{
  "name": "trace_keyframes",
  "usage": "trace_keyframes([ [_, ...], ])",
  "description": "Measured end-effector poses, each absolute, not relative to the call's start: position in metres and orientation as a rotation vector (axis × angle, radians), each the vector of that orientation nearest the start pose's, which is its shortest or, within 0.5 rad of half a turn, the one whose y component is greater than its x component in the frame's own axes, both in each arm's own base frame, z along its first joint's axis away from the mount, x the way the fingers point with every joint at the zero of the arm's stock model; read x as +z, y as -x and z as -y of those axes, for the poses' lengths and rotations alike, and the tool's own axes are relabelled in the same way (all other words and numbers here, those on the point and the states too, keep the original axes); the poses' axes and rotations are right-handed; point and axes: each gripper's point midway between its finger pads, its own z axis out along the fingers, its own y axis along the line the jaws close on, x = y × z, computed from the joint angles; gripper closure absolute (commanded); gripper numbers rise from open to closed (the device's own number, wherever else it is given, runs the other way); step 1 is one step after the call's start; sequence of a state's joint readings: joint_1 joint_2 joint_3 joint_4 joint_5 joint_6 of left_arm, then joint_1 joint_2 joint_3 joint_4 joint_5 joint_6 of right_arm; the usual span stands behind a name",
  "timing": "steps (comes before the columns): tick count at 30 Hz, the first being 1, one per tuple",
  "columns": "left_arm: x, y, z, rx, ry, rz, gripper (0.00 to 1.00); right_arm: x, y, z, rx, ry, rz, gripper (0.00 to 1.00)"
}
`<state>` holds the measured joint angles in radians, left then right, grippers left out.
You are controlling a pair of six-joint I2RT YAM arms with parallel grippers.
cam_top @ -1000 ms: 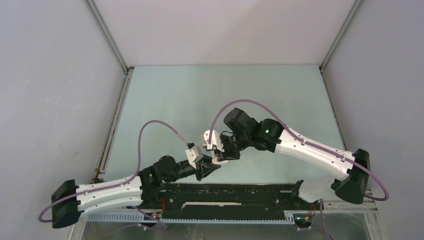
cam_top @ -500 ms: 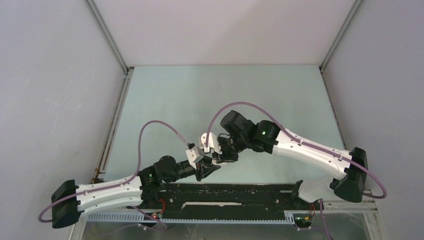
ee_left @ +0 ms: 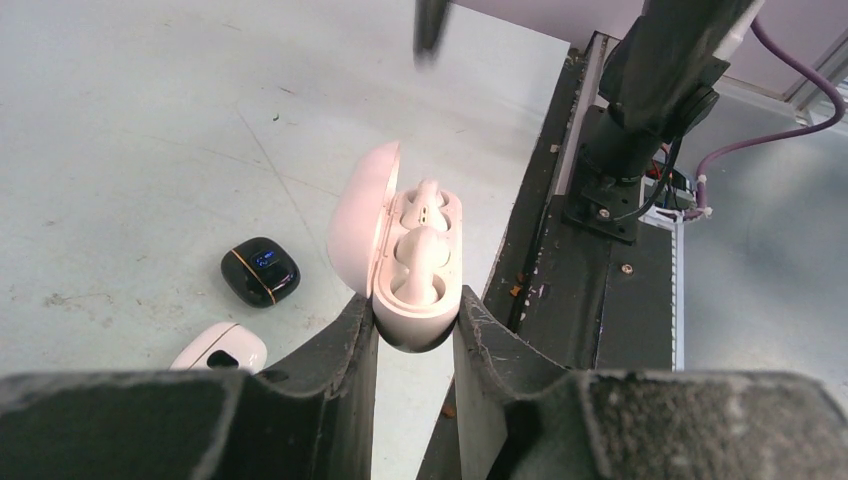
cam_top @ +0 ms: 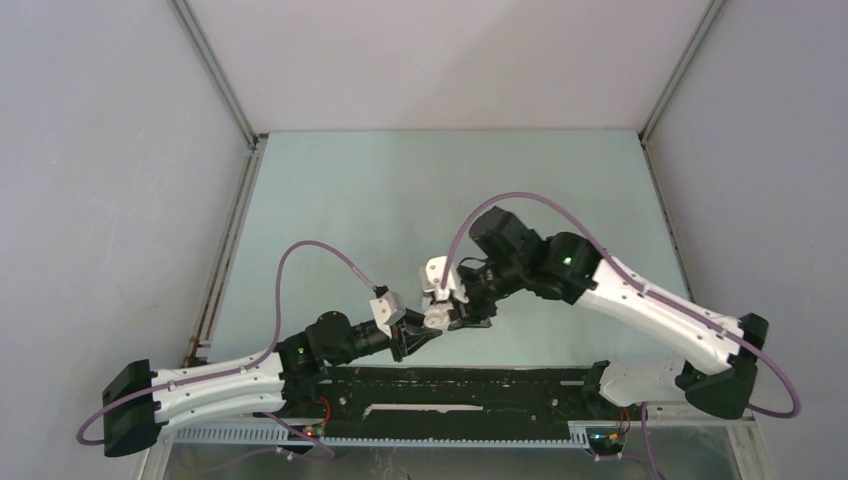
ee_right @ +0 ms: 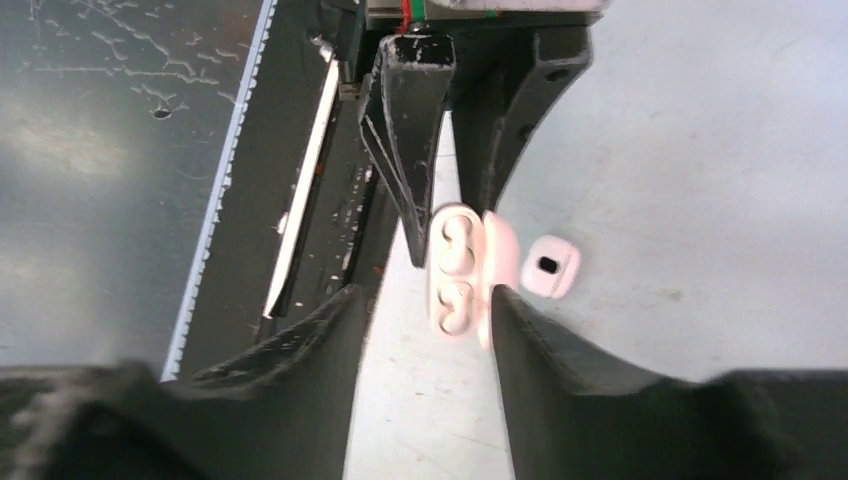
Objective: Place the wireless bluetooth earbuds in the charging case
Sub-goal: Insert the left earbud into the left side groove of the charging case, then close the charging case with the earbuds.
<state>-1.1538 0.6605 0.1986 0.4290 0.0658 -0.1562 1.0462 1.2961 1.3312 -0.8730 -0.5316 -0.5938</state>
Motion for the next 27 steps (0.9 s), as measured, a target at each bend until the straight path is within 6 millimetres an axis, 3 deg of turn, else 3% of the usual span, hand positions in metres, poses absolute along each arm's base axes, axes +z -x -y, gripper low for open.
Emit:
trace_keyframes([
  [1,0.171,-0.107,0.286,-1.053,-0.866,-1.476,1.0,0.245,-0.103,-0.31,0.863,1.919,-1.447,0.08],
  [2,0.17,-0.107,0.286,-1.052,-0.866,-1.476,1.0,0.252,-0.105,-0.305,0.872,1.897,-1.445,0.01],
  [5,0.169,-0.107,0.287,-1.051,-0.87,-1.48,1.0,0.268,-0.116,-0.29,0.896,1.827,-1.433,0.0],
  [7,0.168,-0.107,0.287,-1.05,-0.873,-1.483,1.0,0.266,-0.124,-0.286,0.905,1.798,-1.457,0.0],
  [13,0.161,-0.105,0.289,-1.05,-0.903,-1.496,1.0,0.21,-0.122,-0.288,0.995,1.865,-1.61,0.0],
  [17,0.168,-0.107,0.291,-1.051,-0.895,-1.489,1.0,0.192,-0.111,-0.296,1.018,1.937,-1.631,0.0],
  [23,0.176,-0.117,0.29,-1.002,-0.835,-1.519,1.0,0.195,-0.102,-0.297,0.937,1.982,-1.571,0.0],
  [27,0.167,-0.13,0.29,-0.95,-0.784,-1.58,1.0,0.212,-0.123,-0.274,0.821,1.848,-1.586,0.0],
])
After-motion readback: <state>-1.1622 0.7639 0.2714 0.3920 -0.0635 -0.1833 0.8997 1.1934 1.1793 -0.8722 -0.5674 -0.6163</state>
